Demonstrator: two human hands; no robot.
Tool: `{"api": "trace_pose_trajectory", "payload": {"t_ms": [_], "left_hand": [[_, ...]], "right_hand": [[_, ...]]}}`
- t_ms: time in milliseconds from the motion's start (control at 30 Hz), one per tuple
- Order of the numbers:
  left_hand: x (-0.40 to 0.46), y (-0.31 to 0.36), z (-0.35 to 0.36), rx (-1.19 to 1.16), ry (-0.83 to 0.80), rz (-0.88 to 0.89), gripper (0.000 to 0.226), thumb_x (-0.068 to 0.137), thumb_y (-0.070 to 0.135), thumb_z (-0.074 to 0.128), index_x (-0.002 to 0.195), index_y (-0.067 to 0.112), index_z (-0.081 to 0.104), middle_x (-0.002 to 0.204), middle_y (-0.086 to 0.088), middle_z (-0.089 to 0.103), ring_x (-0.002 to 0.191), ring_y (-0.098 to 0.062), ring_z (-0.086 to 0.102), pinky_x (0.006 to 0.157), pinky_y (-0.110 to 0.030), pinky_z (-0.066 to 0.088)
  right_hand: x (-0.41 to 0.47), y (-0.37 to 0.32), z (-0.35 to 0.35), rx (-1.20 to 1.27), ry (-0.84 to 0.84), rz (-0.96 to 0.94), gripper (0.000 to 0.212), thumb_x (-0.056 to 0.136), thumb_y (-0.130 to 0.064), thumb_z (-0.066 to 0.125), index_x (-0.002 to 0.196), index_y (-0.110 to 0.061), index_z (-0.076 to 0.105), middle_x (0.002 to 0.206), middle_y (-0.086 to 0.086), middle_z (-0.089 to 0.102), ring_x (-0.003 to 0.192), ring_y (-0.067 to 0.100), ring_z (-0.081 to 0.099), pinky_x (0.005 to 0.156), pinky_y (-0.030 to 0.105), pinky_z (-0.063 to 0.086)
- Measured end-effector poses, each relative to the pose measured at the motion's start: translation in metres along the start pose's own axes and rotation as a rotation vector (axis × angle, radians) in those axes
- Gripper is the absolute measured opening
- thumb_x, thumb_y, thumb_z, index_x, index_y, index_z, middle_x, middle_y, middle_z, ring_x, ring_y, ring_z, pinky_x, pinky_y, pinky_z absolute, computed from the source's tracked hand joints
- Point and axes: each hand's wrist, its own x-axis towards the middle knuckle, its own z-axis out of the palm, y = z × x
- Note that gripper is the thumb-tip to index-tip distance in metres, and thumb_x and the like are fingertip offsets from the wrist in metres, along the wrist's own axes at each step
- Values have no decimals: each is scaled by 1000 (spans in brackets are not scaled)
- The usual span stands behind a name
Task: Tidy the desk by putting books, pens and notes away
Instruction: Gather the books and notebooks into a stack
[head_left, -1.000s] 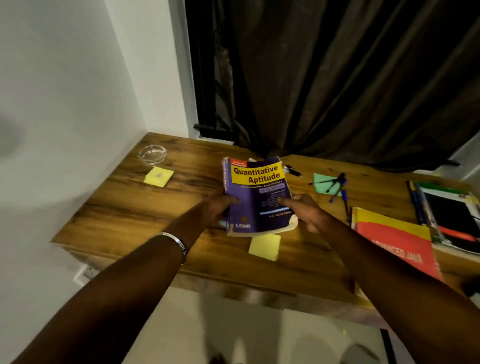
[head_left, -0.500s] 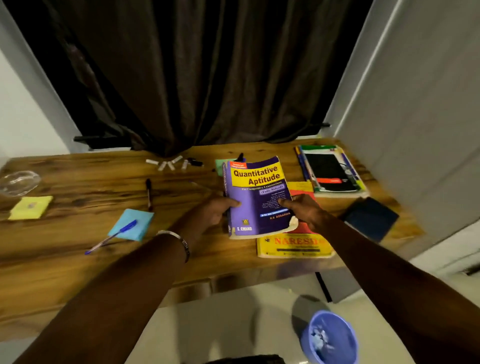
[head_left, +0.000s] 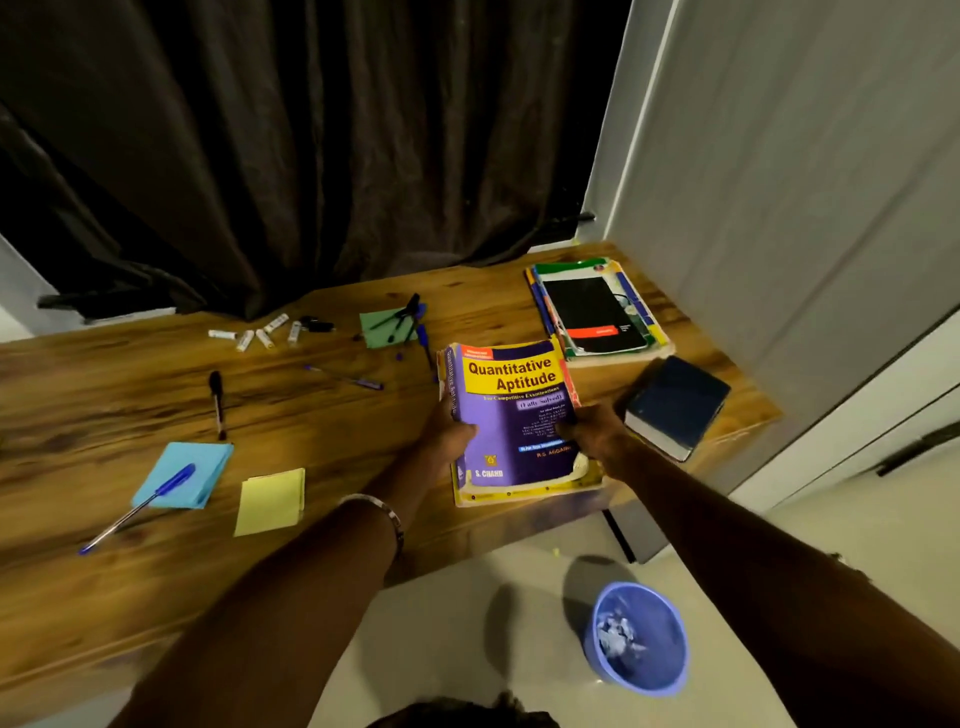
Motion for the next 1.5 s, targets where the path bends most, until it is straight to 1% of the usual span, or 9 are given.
{"api": "trace_pose_trajectory", "payload": {"t_ms": [300, 433, 667, 867, 1100, 1233, 1300, 1400, 1500], "left_hand": [[-1, -5, 1, 316, 161, 47, 37, 80, 0, 61, 117, 4, 60, 113, -15, 67, 97, -34, 65, 72, -33, 51], [2, -14, -3, 368, 155, 42, 29, 81, 4, 64, 110, 4, 61, 114, -17, 67, 98, -34, 66, 80, -42, 56], [4, -10, -5, 431, 139, 25, 30, 80, 9, 68, 108, 5, 62, 113, -14, 68, 96, -31, 68, 78, -38, 57], [7, 16, 19, 521, 282, 258, 36, 80, 8, 63, 116, 2, 62, 121, -20, 60, 115, -34, 55, 99, -36, 44], [16, 63, 91, 505, 18, 281, 26, 82, 12, 67, 108, 7, 68, 109, -9, 70, 103, -22, 65, 87, -26, 48], [25, 74, 145, 467, -143, 253, 28, 83, 4, 67, 110, -3, 66, 112, -19, 68, 108, -31, 64, 94, -35, 51], [26, 78, 172, 478, -205, 186, 34, 86, 7, 66, 119, -3, 60, 119, -17, 64, 114, -29, 60, 94, -31, 47], [25, 74, 204, 512, -278, 99, 19, 90, 14, 62, 107, 6, 62, 109, -10, 64, 112, -27, 56, 86, -28, 46], [23, 67, 227, 564, -329, 32, 45, 92, 26, 58, 131, 4, 52, 132, -12, 55, 124, -30, 50, 105, -37, 40]], "right_hand": [[-3, -5, 1, -57, 14, 25, 55, 69, -6, 78, 118, -14, 55, 115, 12, 68, 100, 28, 67, 89, 50, 55], [-24, -20, 14, -158, 140, 31, 55, 78, -17, 77, 127, -9, 53, 124, 11, 62, 113, 30, 60, 100, 44, 49], [-28, -14, 20, -239, 267, 17, 37, 87, -23, 68, 119, -6, 59, 119, 14, 66, 110, 28, 62, 93, 36, 48], [-24, -16, -12, -385, 369, 16, 37, 92, -39, 59, 106, -5, 65, 108, 12, 69, 101, 29, 65, 87, 35, 48], [-8, 1, -85, -396, 495, 63, 28, 91, -29, 60, 107, -7, 68, 107, 11, 69, 91, 25, 63, 71, 25, 41], [1, 20, -124, -475, 546, 79, 31, 90, -26, 60, 113, -6, 64, 115, 16, 66, 105, 31, 62, 82, 33, 49], [4, 31, -143, -371, 569, 132, 46, 86, -25, 64, 124, -3, 53, 123, 18, 59, 112, 35, 58, 89, 37, 49], [7, 46, -157, -68, 494, 234, 54, 84, -23, 68, 129, 0, 47, 125, 18, 57, 110, 34, 57, 82, 37, 50], [10, 61, -158, 198, 238, 339, 43, 91, -30, 59, 123, -3, 52, 117, 20, 62, 92, 32, 60, 71, 37, 51]]}}
